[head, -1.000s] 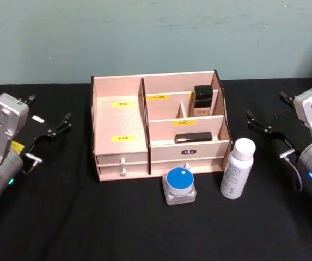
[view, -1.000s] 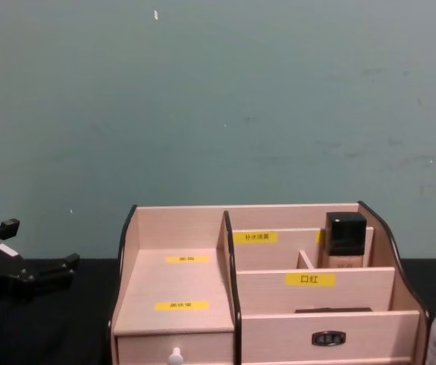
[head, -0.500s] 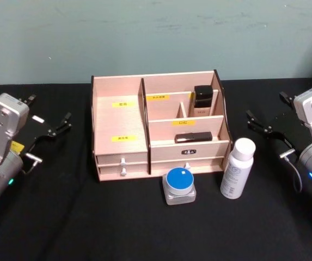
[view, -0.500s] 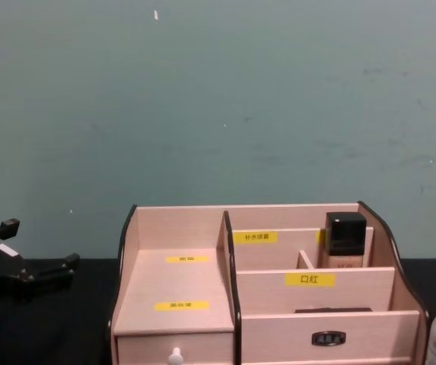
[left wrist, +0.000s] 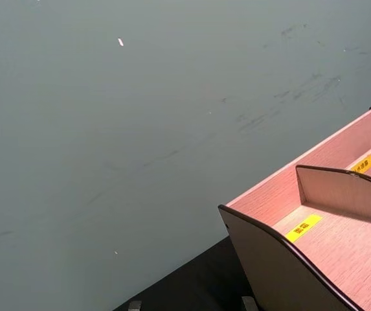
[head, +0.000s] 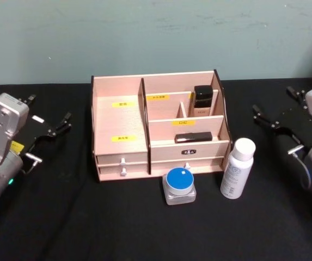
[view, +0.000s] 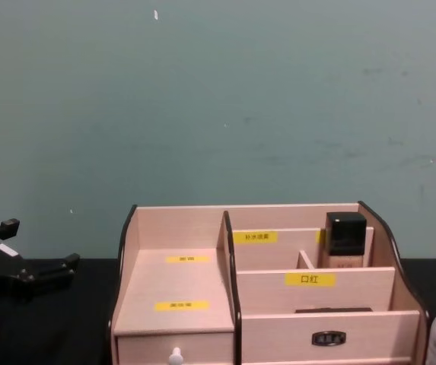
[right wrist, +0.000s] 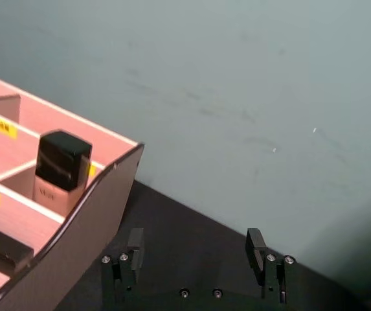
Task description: Pick up the facial cleanser and watermelon frost from the table and place them into the tiered storage box.
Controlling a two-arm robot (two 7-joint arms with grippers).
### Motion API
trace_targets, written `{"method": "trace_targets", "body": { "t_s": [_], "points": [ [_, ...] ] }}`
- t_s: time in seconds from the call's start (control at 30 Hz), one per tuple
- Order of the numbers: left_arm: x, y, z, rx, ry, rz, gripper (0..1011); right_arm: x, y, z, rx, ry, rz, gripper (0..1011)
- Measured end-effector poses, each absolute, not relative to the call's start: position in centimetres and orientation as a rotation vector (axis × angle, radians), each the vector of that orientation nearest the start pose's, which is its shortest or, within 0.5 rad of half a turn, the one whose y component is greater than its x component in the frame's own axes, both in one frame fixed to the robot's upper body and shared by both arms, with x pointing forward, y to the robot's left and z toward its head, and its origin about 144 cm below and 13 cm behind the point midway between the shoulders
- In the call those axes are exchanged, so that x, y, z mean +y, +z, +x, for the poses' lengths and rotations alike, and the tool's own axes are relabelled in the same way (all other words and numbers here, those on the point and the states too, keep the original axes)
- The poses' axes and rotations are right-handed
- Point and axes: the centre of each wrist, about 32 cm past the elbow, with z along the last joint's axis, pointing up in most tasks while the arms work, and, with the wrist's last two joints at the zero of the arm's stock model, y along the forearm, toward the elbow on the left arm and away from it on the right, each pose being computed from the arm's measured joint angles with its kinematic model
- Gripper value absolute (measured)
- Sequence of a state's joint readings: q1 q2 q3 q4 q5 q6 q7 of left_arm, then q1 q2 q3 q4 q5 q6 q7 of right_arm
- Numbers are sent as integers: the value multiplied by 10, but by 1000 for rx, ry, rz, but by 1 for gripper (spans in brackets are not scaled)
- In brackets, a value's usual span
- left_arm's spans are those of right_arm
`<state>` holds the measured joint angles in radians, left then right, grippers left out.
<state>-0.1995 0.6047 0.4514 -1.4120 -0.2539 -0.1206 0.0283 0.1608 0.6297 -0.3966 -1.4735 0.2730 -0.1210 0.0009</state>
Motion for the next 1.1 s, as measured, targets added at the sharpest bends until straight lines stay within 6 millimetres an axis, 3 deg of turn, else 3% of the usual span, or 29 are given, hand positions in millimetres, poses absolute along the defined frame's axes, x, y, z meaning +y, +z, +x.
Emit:
{"method": "trace_targets", "body": {
  "t_s": [0.17,0.53,0.77,1.1],
  "points": [
    [310,1140,489,-285,1248,304,1001,-324,1170,473,-316,-1226,-241,1000],
    [310,1140,489,-285,1248,304,1001,-336,1207,426,-356,-1136,-185,1000],
    [310,1140,489,-285,1248,304,1001,-338,1214,390,-362,-1063,-187,1000],
    [310,1140,489,-285,1248,305,1001,-330,1208,349,-262,-949,-209,1000]
  ]
}}
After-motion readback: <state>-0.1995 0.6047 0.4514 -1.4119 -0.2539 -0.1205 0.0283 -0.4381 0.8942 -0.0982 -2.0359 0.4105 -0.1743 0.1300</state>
